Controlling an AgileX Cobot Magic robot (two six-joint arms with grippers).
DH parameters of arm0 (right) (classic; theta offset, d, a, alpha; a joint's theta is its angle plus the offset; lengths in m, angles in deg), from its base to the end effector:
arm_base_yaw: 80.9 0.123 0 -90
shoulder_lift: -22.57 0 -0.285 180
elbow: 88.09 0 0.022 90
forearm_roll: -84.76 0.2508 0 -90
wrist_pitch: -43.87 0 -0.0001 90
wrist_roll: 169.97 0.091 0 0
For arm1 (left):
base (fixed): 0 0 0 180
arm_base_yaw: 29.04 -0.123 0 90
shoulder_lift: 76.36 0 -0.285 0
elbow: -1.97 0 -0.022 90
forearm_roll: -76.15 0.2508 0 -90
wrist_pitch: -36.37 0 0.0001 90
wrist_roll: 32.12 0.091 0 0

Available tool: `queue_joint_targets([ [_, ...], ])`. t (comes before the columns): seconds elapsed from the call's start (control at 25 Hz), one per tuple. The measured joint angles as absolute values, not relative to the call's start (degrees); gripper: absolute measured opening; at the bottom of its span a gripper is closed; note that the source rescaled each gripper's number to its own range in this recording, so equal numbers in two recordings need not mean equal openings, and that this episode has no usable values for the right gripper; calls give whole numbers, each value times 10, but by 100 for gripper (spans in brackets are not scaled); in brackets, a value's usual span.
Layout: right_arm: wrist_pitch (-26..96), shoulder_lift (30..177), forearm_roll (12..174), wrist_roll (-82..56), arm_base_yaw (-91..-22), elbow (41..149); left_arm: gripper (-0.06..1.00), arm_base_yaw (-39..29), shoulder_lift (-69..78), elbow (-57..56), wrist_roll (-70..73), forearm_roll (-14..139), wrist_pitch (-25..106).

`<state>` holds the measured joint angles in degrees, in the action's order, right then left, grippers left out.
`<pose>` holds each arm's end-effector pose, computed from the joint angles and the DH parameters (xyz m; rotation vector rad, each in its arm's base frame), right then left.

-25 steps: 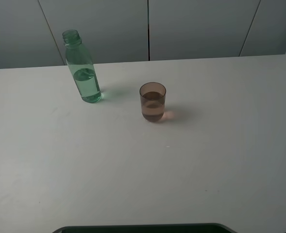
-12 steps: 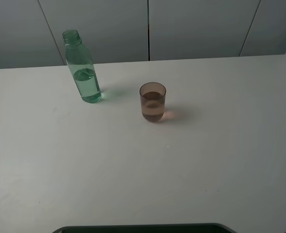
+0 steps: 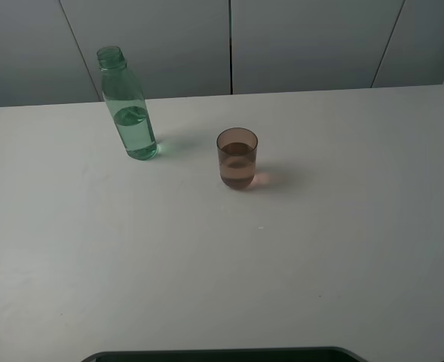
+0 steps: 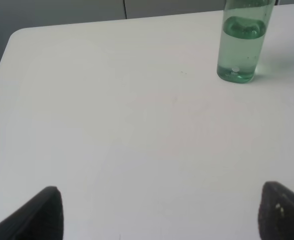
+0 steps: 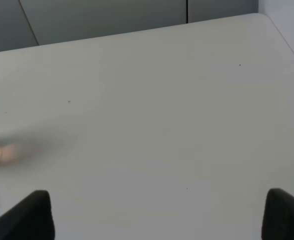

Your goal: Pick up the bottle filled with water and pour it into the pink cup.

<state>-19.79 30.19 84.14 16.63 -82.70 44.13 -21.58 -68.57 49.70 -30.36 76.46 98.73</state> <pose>-0.0091 -0.0006 0.2770 0.1531 2.0725 0.0382 -0.0076 0.0014 0.2791 0.1650 2.0512 -0.0551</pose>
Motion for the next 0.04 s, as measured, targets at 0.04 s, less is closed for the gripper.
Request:
queue_joint_targets([
  [0.04, -198, 302, 841, 166, -827, 441, 100, -216, -686, 497, -304, 765, 987],
])
